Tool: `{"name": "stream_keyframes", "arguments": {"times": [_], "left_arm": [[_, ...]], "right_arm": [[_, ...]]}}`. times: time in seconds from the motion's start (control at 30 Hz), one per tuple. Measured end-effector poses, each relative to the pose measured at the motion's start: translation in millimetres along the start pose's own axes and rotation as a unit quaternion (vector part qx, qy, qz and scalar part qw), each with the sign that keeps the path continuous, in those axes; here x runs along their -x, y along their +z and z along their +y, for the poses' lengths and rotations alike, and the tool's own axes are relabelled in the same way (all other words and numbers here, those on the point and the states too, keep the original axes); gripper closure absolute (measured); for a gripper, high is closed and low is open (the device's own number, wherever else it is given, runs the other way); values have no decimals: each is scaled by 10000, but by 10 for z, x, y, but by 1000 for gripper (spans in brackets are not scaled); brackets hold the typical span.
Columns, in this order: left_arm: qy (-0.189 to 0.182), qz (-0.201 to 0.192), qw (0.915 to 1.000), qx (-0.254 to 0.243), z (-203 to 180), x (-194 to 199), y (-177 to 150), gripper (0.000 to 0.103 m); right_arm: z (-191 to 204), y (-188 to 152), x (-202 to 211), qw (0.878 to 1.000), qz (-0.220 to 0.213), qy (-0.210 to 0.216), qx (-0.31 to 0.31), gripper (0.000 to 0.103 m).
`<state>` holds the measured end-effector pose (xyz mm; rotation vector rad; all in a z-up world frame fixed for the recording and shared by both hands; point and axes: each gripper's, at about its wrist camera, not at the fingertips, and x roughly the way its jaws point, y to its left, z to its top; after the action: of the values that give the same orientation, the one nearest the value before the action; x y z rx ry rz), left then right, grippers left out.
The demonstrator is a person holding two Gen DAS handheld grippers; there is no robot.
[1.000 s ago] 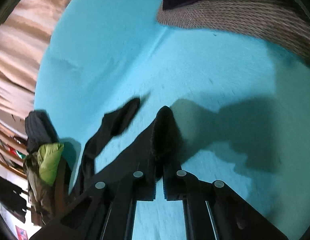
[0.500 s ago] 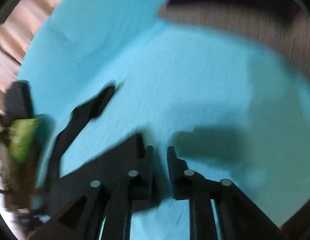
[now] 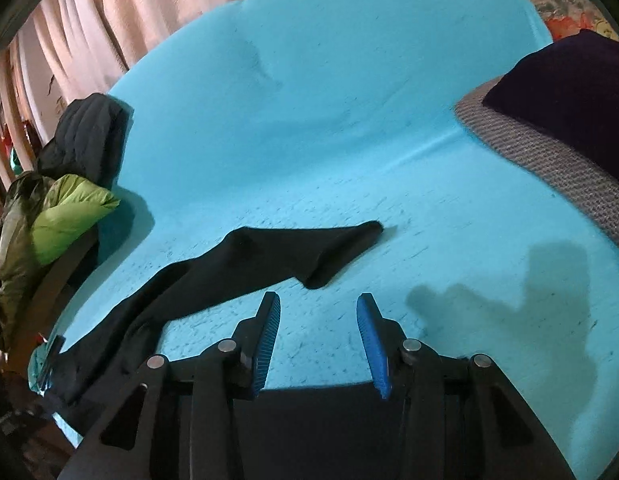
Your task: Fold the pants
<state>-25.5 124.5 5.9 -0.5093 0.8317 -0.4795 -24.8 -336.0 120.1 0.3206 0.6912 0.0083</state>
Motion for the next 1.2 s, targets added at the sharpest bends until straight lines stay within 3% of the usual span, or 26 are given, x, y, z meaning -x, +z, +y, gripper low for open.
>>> {"name": "stream_keyframes", "arguments": {"times": [0.07,0.13,0.2,0.23,0.37,0.47,0.53,0.6,0.67,0.77,0.87,0.93,1.03,1.1,1.2], "left_arm": [[67,149,9997,180,99,-104,68,56],[188,355,9979,517,248,-198,190,64],[199,379,9973,600,314,-219,276,65],[376,373,9970,558,305,-228,351,65],[1087,-115,9940,91,355,-160,882,64],[2054,-693,9761,172,650,-41,1405,55],[2416,-910,9646,535,860,104,1571,55],[2353,-1112,9627,746,901,270,1560,55],[2097,-1275,9670,685,746,315,1467,54],[1785,-1338,9733,546,484,261,1281,42],[1496,-1163,9812,376,313,60,1114,42],[1463,-863,9851,258,251,-129,1019,42],[1612,-396,9850,476,303,-342,1055,42],[1601,-246,9841,734,389,-406,1065,42],[1574,-130,9815,1086,469,-444,1016,42]], "right_arm": [[-32,-16,10,10000,83,26,-34,61],[-74,-43,-19,9996,187,69,-192,61],[-129,-72,-76,9983,340,142,-446,61],[-156,-86,-84,9976,409,165,-526,60],[-138,-178,-253,9940,877,263,-602,56],[-110,-204,-290,9926,975,356,-636,56],[-94,-202,-278,9931,939,343,-615,56],[-82,-188,-242,9940,875,314,-575,56],[-75,-171,-232,9944,842,315,-564,56],[-81,-90,-251,9951,757,290,-574,56],[-37,94,-315,9984,551,-37,-80,53],[8,155,-388,9979,500,-172,387,40],[160,262,-602,9847,807,-312,1513,40],[352,247,-701,9627,863,-275,2550,40],[623,128,-888,9143,828,-342,3951,40]]}}
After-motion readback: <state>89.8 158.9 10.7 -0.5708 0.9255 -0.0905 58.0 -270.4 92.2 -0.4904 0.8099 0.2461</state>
